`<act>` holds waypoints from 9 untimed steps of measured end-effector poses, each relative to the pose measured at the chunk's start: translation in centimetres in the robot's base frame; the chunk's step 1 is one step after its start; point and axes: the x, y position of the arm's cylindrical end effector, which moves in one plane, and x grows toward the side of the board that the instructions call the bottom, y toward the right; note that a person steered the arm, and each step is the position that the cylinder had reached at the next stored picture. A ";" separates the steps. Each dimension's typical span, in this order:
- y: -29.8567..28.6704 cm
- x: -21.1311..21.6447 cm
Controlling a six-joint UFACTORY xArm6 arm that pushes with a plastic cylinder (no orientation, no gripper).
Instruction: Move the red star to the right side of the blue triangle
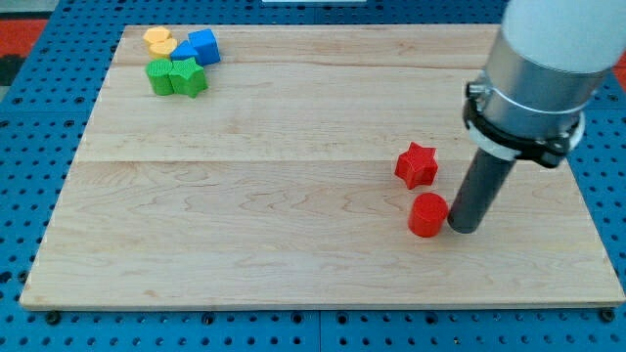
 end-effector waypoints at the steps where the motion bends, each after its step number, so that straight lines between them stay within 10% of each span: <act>1: 1.2 3.3; 6: -5.2 -9.8; 7: -17.5 -13.6; 9: -11.9 -7.5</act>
